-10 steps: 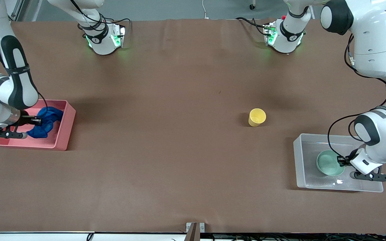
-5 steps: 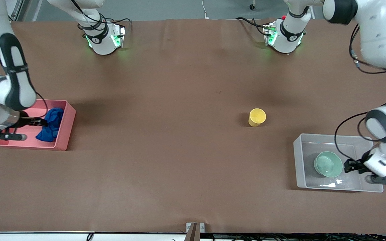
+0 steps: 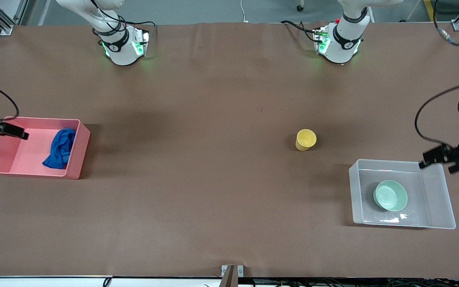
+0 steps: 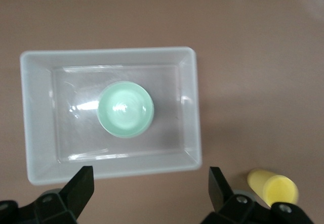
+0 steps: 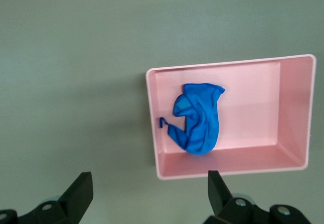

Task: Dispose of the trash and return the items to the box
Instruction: 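Open both grippers and withdraw them from the bins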

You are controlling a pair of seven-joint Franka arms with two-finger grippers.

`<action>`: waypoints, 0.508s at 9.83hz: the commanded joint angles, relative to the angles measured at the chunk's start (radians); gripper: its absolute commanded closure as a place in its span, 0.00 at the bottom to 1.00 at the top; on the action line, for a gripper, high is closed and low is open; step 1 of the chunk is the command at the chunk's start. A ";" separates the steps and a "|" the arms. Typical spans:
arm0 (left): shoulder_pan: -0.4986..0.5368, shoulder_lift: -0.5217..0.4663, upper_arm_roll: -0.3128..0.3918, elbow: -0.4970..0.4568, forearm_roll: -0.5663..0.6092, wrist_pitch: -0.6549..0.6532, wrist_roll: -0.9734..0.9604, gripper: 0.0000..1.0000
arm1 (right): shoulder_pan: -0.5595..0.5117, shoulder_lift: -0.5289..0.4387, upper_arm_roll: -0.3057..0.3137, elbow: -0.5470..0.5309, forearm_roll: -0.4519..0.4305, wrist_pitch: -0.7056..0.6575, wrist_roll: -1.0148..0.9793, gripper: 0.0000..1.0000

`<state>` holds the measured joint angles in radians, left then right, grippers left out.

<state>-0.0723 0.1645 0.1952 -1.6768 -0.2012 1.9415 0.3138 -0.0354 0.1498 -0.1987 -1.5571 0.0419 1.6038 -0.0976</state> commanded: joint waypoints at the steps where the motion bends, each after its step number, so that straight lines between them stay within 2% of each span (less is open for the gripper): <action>1: 0.000 -0.196 -0.135 -0.185 0.147 -0.047 -0.187 0.00 | -0.012 -0.051 0.011 0.123 0.006 -0.157 0.019 0.00; 3: 0.005 -0.293 -0.224 -0.297 0.160 -0.044 -0.278 0.00 | -0.011 -0.183 0.012 0.028 0.001 -0.157 0.018 0.00; 4: 0.005 -0.287 -0.264 -0.335 0.164 -0.012 -0.313 0.00 | -0.011 -0.196 0.030 0.006 -0.002 -0.147 0.018 0.00; 5: 0.005 -0.287 -0.296 -0.418 0.164 0.085 -0.350 0.00 | -0.012 -0.197 0.059 0.008 -0.004 -0.125 0.019 0.00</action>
<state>-0.0775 -0.1296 -0.0665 -1.9659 -0.0583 1.9195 -0.0026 -0.0391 -0.0210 -0.1825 -1.4912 0.0418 1.4375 -0.0925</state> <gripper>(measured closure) 0.000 0.000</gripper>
